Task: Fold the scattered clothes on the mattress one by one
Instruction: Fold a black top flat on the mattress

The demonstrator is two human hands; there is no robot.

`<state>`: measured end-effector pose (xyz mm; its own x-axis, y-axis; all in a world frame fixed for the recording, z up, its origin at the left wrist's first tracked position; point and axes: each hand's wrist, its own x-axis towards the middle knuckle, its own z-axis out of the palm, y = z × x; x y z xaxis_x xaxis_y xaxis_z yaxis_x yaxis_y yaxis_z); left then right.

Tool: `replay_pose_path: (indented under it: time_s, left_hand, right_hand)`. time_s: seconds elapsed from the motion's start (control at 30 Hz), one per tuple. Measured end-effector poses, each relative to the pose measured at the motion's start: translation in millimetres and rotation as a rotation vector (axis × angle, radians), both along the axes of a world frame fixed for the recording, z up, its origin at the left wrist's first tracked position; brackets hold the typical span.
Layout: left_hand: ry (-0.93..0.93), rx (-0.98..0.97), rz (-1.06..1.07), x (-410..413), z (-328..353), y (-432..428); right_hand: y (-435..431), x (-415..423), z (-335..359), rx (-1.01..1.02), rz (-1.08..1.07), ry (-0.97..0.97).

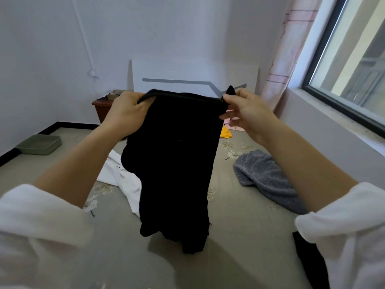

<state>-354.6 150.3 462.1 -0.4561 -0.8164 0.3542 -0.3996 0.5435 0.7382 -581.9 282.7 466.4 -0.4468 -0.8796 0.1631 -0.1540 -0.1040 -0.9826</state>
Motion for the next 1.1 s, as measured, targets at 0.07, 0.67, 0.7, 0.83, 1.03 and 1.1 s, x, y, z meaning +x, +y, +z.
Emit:
replay_pose_path:
  time_s: [0.07, 0.67, 0.7, 0.83, 1.03, 1.1]
  left_hand:
    - [0.145, 0.075, -0.017, -2.6, 3.8, 6.1]
    - [0.549, 0.353, -0.34, -21.2, 71.4, -28.6]
    - [0.423, 0.349, -0.257, -17.4, 57.3, -37.1]
    - [-0.142, 0.344, -0.026, -15.3, -35.0, -31.3]
    - [0.072, 0.51, -0.173, -4.5, -142.4, 54.7]
    - [0.113, 0.575, -0.308, 2.3, -154.6, 88.9]
  right_hand:
    - [0.0, 3.5, -2.4, -0.08, 0.04, 0.008]
    - [-5.5, 41.2, -126.5, 0.294, 0.2, -0.121]
    - [-6.4, 37.0, -113.9, 0.265, 0.191, -0.152]
    - [-9.4, 27.4, -76.8, 0.128, 0.121, -0.205]
    - [-9.0, 32.9, -81.1, 0.172, -0.05, -0.36]
    - [-7.3, 32.2, -86.3, 0.215, -0.129, -0.419]
